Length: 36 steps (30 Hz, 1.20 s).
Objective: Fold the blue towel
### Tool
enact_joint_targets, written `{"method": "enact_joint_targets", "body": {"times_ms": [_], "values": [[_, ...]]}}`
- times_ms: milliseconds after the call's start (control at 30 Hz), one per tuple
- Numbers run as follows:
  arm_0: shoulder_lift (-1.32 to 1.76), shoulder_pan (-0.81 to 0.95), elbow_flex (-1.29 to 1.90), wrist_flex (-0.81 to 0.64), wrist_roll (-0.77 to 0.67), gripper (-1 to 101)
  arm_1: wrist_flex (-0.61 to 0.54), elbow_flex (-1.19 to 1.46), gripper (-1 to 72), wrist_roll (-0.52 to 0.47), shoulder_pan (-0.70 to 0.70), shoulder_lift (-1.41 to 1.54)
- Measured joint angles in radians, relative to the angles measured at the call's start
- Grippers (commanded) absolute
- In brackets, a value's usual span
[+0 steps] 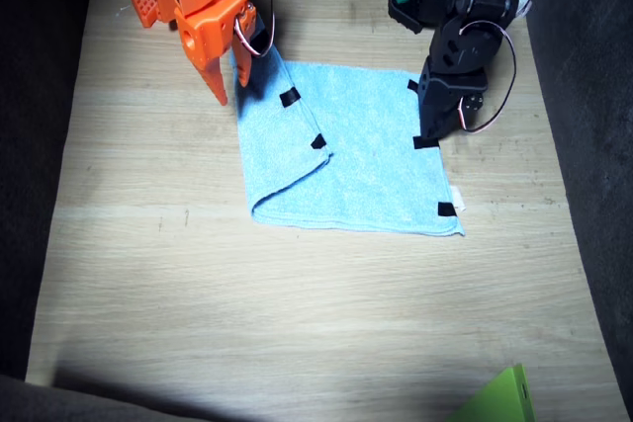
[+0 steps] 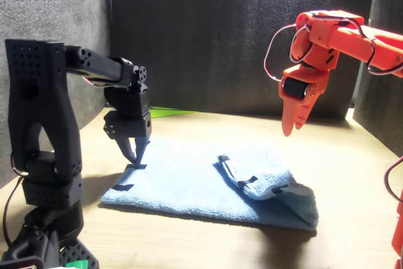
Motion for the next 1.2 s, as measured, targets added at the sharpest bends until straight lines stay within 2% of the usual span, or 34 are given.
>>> {"method": "enact_joint_targets", "body": {"times_ms": [33,67,100,200,667,1200], "values": [[0.003,-0.003,-0.003,-0.011,-0.002,2,0.000,0.000,22.4,0.000,0.000,0.000],[0.002,-0.003,-0.005,-0.023,0.000,13,0.002,0.000,22.4,0.000,0.000,0.000],[0.000,-0.003,-0.005,-0.014,-0.002,20,0.002,0.000,22.4,0.000,0.000,0.000],[0.003,0.002,-0.006,-0.023,-0.006,25,0.002,0.000,22.4,0.000,0.000,0.000],[0.095,0.054,-0.057,0.000,-0.005,28,0.000,0.000,22.4,0.005,0.009,0.000],[-0.104,0.035,-0.190,0.017,-0.028,28,0.003,0.000,21.8,0.000,0.014,0.000]]}}
